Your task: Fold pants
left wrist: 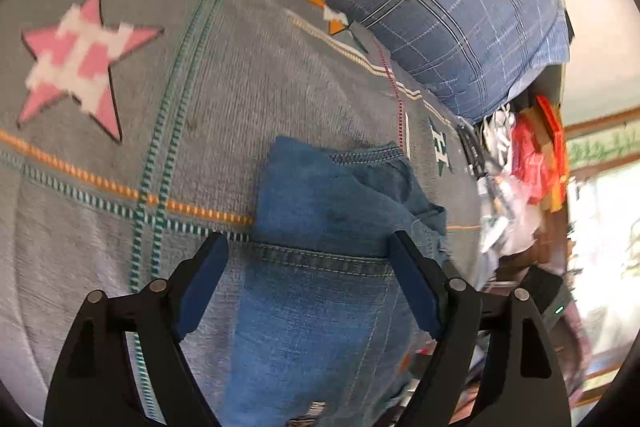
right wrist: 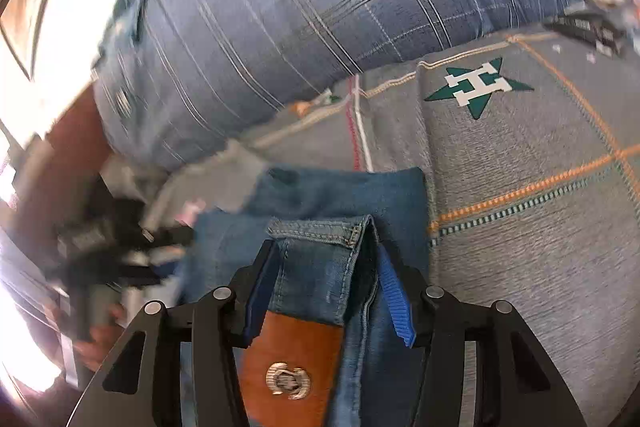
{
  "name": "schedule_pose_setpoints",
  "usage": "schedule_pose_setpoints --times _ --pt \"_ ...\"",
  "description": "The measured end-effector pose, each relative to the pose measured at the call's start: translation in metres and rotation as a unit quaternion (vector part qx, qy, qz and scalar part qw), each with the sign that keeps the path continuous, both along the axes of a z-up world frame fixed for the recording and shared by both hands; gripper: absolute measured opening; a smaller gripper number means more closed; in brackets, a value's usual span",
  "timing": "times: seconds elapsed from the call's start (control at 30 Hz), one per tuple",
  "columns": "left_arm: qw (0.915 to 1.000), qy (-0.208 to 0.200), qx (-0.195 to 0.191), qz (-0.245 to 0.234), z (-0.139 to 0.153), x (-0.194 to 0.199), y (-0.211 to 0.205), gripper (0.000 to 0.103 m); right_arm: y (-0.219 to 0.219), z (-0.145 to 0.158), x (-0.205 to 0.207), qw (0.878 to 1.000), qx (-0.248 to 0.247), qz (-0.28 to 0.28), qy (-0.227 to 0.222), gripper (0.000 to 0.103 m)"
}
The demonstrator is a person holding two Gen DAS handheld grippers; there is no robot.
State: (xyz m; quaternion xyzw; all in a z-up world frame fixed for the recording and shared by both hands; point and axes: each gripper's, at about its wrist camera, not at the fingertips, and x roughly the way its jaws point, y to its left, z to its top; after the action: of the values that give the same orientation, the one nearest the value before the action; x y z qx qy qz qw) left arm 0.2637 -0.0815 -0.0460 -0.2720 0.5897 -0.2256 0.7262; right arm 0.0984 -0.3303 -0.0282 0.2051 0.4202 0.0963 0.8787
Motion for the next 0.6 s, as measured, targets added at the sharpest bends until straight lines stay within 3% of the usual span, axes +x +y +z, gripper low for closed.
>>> schedule_pose_setpoints --times 0.07,0.13,0.17,0.23,0.3,0.37,0.53,0.6 --pt "1.0 0.0 -0.008 0.001 0.001 -0.001 0.002 0.083 0.009 0.0 -0.003 1.0 -0.016 0.017 -0.002 0.051" --pt "0.9999 -0.011 -0.003 -0.001 0.002 -0.001 0.002 0.083 0.016 0.003 -0.006 0.998 0.016 0.065 -0.016 0.035" --pt "0.9999 -0.011 -0.001 -0.004 0.001 0.0 0.001 0.083 0.02 0.003 -0.007 0.997 0.009 0.074 -0.017 0.034" --pt "0.9999 -0.005 -0.006 -0.011 -0.002 0.003 -0.006 0.083 0.026 -0.001 -0.001 0.997 -0.031 0.068 -0.005 0.031" --pt "0.9997 -0.005 -0.006 -0.023 0.0 0.003 -0.015 0.081 0.023 -0.008 0.005 0.998 -0.012 0.062 0.008 0.021" --pt "0.999 -0.026 0.005 -0.035 0.011 -0.002 -0.024 0.064 0.019 -0.006 0.006 0.999 0.006 0.045 0.009 0.017" --pt "0.9969 -0.057 -0.025 -0.048 0.038 -0.005 -0.039 0.059 0.001 0.043 -0.015 0.998 0.026 0.01 -0.06 0.013" --pt "0.9962 -0.071 0.005 -0.051 0.038 -0.001 -0.049 0.06 -0.001 0.052 -0.018 0.997 0.016 0.004 -0.075 0.013"
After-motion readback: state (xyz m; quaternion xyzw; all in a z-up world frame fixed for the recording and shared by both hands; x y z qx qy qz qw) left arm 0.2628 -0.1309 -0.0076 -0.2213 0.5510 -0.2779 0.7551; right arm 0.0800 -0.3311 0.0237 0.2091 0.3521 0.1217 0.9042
